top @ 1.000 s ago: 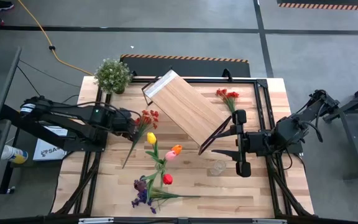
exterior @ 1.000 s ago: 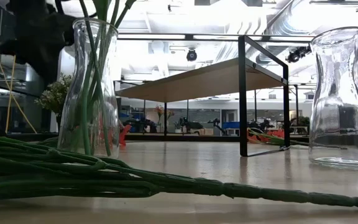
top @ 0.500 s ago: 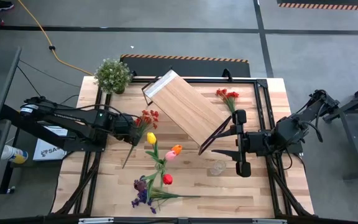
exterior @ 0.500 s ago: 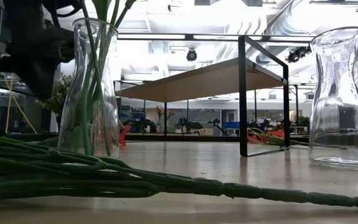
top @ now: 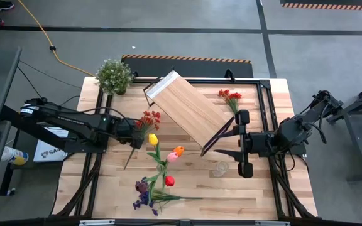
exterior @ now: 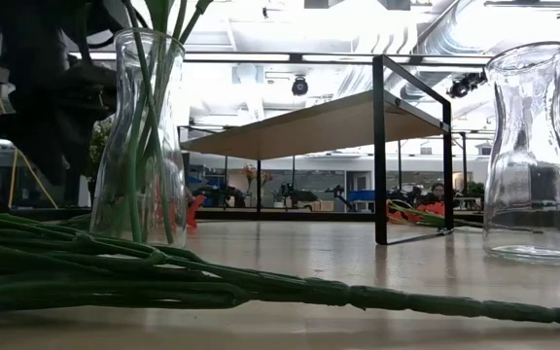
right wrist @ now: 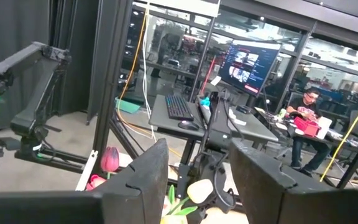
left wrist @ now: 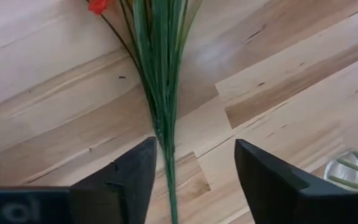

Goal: Pick and place flowers into a vace then onto a shelf
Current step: Put the left orange flowers into the right transparent vase

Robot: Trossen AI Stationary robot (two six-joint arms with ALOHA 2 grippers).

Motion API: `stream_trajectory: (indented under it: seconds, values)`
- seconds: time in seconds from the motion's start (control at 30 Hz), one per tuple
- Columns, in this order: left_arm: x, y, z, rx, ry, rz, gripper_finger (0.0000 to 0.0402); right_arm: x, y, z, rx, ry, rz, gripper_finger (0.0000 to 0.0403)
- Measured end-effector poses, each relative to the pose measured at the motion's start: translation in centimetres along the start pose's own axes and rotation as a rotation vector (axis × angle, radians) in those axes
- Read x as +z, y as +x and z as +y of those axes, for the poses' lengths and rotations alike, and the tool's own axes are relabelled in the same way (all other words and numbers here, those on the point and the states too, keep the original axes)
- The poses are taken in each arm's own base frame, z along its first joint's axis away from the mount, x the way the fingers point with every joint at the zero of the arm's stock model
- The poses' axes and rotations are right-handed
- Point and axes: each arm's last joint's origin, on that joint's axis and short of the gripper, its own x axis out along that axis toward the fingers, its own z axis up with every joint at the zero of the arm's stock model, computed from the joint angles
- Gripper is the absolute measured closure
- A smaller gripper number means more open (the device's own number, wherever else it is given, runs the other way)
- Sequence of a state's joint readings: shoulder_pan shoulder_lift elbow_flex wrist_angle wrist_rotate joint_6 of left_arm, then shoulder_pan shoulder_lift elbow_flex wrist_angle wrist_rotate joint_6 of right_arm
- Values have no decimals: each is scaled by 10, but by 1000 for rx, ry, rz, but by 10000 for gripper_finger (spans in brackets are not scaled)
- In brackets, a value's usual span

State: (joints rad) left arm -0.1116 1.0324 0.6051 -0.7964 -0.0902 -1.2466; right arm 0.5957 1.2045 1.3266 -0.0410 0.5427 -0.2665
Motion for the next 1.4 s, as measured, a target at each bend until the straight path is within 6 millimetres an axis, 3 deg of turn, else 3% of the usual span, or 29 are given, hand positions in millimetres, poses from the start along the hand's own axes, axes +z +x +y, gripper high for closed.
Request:
stream_trajectory:
  seconds: [0.23, 0.7, 0.87, 1.07, 1.4]
  values:
    - [-1, 16, -3, 2, 0, 20, 129, 0, 0, 0, -2, 1, 0, 238]
    - [-3, 66, -14, 152, 38, 98, 148, 0, 0, 0, 3, 46, 2, 237]
    - [-4, 72, -13, 197, 25, 113, 161, -1, 0, 0, 4, 53, 6, 238]
    - [-5, 70, -10, 225, -15, 107, 213, -1, 0, 1, 20, 58, 8, 237]
    - [-6, 68, -3, 306, -121, 107, 355, -1, 0, 2, 46, 78, 3, 238]
